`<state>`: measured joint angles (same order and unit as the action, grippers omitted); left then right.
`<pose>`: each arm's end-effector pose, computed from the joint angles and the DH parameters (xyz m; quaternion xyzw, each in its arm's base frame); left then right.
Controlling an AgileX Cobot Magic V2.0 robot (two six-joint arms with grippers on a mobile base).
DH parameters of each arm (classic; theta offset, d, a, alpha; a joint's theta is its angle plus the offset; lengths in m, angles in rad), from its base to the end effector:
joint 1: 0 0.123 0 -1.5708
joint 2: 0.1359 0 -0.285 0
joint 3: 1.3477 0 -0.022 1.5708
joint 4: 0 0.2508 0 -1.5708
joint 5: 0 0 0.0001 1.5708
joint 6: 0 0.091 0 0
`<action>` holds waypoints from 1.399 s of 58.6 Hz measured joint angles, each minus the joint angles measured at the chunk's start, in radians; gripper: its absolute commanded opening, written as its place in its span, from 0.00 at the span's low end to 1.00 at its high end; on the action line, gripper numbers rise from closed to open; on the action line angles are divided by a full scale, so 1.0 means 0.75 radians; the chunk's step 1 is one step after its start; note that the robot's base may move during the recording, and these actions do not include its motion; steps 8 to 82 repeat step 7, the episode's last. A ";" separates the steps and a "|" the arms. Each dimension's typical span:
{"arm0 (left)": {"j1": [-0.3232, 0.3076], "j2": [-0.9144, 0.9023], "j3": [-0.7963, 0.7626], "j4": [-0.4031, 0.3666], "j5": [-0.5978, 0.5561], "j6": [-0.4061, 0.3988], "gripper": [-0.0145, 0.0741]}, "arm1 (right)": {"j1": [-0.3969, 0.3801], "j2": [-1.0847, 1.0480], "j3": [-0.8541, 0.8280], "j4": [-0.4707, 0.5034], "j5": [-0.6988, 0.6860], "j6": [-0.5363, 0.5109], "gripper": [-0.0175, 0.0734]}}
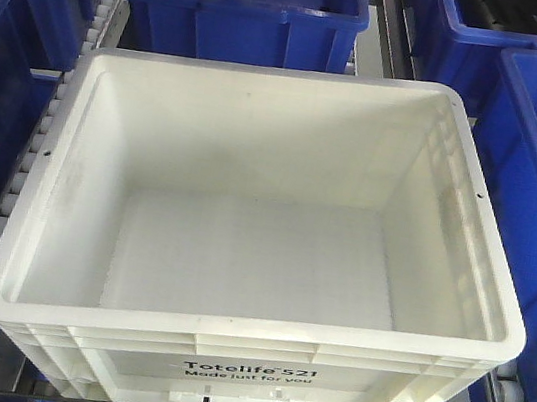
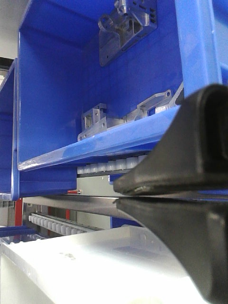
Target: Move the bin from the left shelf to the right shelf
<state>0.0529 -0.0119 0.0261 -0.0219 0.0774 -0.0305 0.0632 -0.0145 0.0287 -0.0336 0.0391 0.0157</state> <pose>0.0566 0.0028 0.1980 -0.0367 0.7077 -0.0004 0.7056 0.0565 0.0034 0.2007 -0.0277 0.6945 0.0158 0.7188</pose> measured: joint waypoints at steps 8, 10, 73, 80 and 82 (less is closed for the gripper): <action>0.000 0.000 0.000 0.000 0.000 0.000 0.16 | 0.000 0.000 0.000 0.000 0.000 0.000 0.18; 0.000 0.000 0.000 0.000 0.000 0.000 0.16 | 0.000 0.000 0.000 0.000 0.000 0.000 0.18; 0.000 0.000 0.000 0.000 0.000 0.000 0.16 | 0.000 0.000 0.000 0.000 0.000 0.000 0.18; 0.000 0.000 0.000 0.000 0.000 0.000 0.16 | 0.000 0.000 0.000 0.000 0.000 0.000 0.18; 0.000 0.000 0.000 0.000 0.000 0.000 0.16 | 0.000 0.000 0.000 0.000 0.000 0.000 0.18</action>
